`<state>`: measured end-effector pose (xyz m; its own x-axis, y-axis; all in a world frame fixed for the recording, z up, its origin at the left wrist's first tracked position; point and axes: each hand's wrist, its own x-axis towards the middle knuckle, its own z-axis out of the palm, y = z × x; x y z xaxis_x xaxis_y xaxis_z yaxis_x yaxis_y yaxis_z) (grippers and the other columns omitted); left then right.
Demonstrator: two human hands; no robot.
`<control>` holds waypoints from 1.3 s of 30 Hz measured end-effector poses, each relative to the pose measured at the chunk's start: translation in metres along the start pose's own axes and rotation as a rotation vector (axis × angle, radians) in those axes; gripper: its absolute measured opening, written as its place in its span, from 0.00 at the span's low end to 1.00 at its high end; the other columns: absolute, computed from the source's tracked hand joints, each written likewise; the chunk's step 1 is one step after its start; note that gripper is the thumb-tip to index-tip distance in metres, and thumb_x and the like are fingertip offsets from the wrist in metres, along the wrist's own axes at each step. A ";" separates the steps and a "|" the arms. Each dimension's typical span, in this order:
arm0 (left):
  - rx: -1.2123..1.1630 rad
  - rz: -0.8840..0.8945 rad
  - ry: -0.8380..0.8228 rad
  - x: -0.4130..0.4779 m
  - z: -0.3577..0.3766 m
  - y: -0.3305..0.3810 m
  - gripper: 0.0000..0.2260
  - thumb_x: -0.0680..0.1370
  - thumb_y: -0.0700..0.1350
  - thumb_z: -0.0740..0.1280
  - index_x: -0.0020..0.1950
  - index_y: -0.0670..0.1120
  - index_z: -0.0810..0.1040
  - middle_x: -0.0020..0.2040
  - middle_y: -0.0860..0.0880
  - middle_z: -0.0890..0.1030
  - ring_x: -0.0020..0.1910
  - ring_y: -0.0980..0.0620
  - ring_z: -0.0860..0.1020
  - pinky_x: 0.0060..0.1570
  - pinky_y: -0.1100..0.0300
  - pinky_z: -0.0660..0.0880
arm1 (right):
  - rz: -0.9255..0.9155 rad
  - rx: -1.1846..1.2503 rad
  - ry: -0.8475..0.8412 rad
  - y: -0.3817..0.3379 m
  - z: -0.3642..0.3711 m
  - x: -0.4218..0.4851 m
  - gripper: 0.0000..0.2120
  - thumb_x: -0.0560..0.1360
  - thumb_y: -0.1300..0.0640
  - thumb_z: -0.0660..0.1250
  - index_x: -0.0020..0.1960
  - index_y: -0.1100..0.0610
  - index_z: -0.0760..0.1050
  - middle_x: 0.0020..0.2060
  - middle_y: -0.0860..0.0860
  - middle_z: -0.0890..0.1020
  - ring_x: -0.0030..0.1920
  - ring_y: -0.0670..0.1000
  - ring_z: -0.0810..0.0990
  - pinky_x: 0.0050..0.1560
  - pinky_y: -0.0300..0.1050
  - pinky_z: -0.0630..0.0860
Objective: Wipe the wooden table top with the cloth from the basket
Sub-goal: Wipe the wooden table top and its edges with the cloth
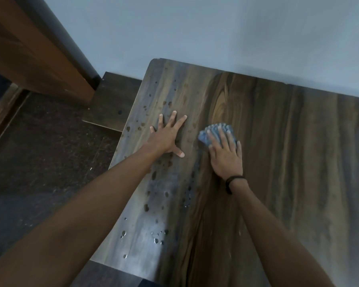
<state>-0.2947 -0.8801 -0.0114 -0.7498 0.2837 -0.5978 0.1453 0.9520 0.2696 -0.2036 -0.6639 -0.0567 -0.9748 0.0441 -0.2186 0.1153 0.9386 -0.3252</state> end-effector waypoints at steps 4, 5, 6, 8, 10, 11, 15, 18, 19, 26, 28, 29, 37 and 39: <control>0.046 0.049 0.026 -0.024 0.013 -0.011 0.64 0.62 0.60 0.81 0.79 0.63 0.35 0.78 0.53 0.27 0.77 0.35 0.31 0.70 0.25 0.45 | 0.039 0.017 0.025 -0.028 0.011 -0.008 0.25 0.85 0.47 0.48 0.82 0.40 0.47 0.82 0.47 0.47 0.81 0.53 0.42 0.78 0.63 0.44; 0.061 0.047 -0.014 -0.028 0.017 -0.014 0.64 0.62 0.60 0.81 0.79 0.63 0.34 0.77 0.53 0.26 0.76 0.35 0.30 0.71 0.25 0.45 | -0.020 -0.026 0.024 -0.035 0.019 -0.029 0.26 0.85 0.47 0.48 0.82 0.40 0.47 0.82 0.46 0.48 0.81 0.53 0.43 0.78 0.62 0.45; 0.078 0.043 -0.061 -0.032 0.021 -0.017 0.64 0.62 0.60 0.81 0.79 0.63 0.34 0.77 0.53 0.25 0.76 0.35 0.30 0.71 0.25 0.45 | -0.085 -0.062 0.020 -0.037 0.027 -0.050 0.26 0.85 0.47 0.48 0.82 0.40 0.47 0.82 0.46 0.48 0.81 0.52 0.44 0.78 0.61 0.46; 0.105 0.035 -0.111 -0.036 0.025 -0.022 0.64 0.63 0.58 0.82 0.78 0.63 0.33 0.76 0.54 0.24 0.76 0.36 0.28 0.71 0.26 0.44 | -0.147 -0.097 -0.020 -0.031 0.028 -0.069 0.25 0.85 0.47 0.48 0.81 0.40 0.47 0.82 0.45 0.50 0.81 0.51 0.44 0.78 0.59 0.45; 0.106 0.041 -0.111 -0.034 0.025 -0.024 0.64 0.62 0.57 0.82 0.78 0.63 0.33 0.76 0.54 0.23 0.76 0.36 0.28 0.71 0.26 0.44 | -0.097 -0.085 -0.003 -0.021 0.021 -0.048 0.25 0.85 0.47 0.48 0.81 0.39 0.48 0.82 0.44 0.50 0.81 0.50 0.45 0.78 0.60 0.45; 0.103 0.044 -0.115 -0.033 0.025 -0.023 0.64 0.62 0.56 0.83 0.78 0.64 0.33 0.76 0.54 0.23 0.75 0.36 0.28 0.71 0.26 0.44 | -0.018 -0.048 0.012 -0.020 0.016 -0.032 0.25 0.85 0.47 0.48 0.81 0.39 0.47 0.82 0.44 0.49 0.81 0.51 0.44 0.78 0.61 0.45; 0.091 0.029 -0.107 -0.035 0.026 -0.024 0.65 0.61 0.55 0.83 0.78 0.64 0.34 0.76 0.55 0.24 0.76 0.37 0.28 0.71 0.26 0.44 | 0.187 0.054 0.042 -0.046 0.020 -0.014 0.26 0.85 0.47 0.47 0.82 0.41 0.47 0.82 0.45 0.46 0.81 0.52 0.42 0.78 0.62 0.42; 0.082 0.035 -0.106 -0.036 0.027 -0.023 0.65 0.60 0.56 0.83 0.79 0.65 0.35 0.76 0.56 0.24 0.76 0.37 0.28 0.70 0.26 0.44 | 0.009 -0.031 0.050 -0.062 0.041 -0.061 0.26 0.85 0.47 0.49 0.82 0.43 0.48 0.82 0.46 0.50 0.82 0.53 0.45 0.78 0.63 0.47; 0.080 0.034 -0.106 -0.036 0.026 -0.023 0.65 0.60 0.56 0.84 0.79 0.65 0.35 0.76 0.56 0.24 0.76 0.37 0.29 0.70 0.26 0.45 | -0.035 -0.044 0.039 -0.059 0.043 -0.071 0.26 0.85 0.47 0.50 0.82 0.43 0.49 0.82 0.46 0.51 0.81 0.52 0.46 0.78 0.63 0.49; 0.093 0.022 -0.111 -0.037 0.025 -0.023 0.65 0.61 0.56 0.83 0.78 0.65 0.35 0.76 0.56 0.23 0.76 0.37 0.28 0.71 0.27 0.45 | 0.111 0.014 0.025 -0.048 0.026 -0.033 0.27 0.85 0.47 0.47 0.82 0.41 0.45 0.82 0.45 0.46 0.81 0.52 0.42 0.79 0.64 0.44; 0.103 0.027 -0.110 -0.038 0.025 -0.023 0.65 0.61 0.57 0.83 0.78 0.65 0.34 0.76 0.56 0.23 0.76 0.37 0.28 0.71 0.26 0.45 | 0.031 -0.027 0.005 -0.056 0.032 -0.056 0.26 0.85 0.47 0.46 0.82 0.42 0.46 0.82 0.46 0.47 0.81 0.53 0.42 0.79 0.64 0.45; 0.107 0.030 -0.112 -0.037 0.025 -0.023 0.65 0.61 0.57 0.83 0.78 0.65 0.34 0.75 0.56 0.23 0.76 0.37 0.28 0.71 0.26 0.45 | -0.033 -0.050 -0.003 -0.055 0.037 -0.072 0.26 0.84 0.47 0.45 0.82 0.42 0.46 0.82 0.47 0.48 0.81 0.53 0.43 0.78 0.64 0.46; 0.105 0.027 -0.123 -0.037 0.023 -0.021 0.65 0.61 0.55 0.83 0.78 0.64 0.34 0.76 0.55 0.23 0.76 0.37 0.28 0.72 0.27 0.45 | 0.090 -0.004 -0.013 -0.037 0.020 -0.044 0.26 0.85 0.47 0.47 0.82 0.41 0.46 0.82 0.45 0.47 0.81 0.51 0.42 0.79 0.62 0.41; 0.105 0.026 -0.116 -0.039 0.023 -0.021 0.65 0.61 0.55 0.83 0.79 0.64 0.34 0.76 0.55 0.24 0.76 0.37 0.28 0.71 0.27 0.45 | 0.052 -0.022 -0.003 -0.052 0.030 -0.058 0.26 0.85 0.48 0.48 0.82 0.42 0.48 0.82 0.47 0.48 0.81 0.53 0.43 0.79 0.64 0.44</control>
<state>-0.2535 -0.9085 -0.0111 -0.6661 0.3138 -0.6767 0.2349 0.9493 0.2090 -0.1476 -0.7261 -0.0547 -0.9672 0.0919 -0.2370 0.1614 0.9423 -0.2934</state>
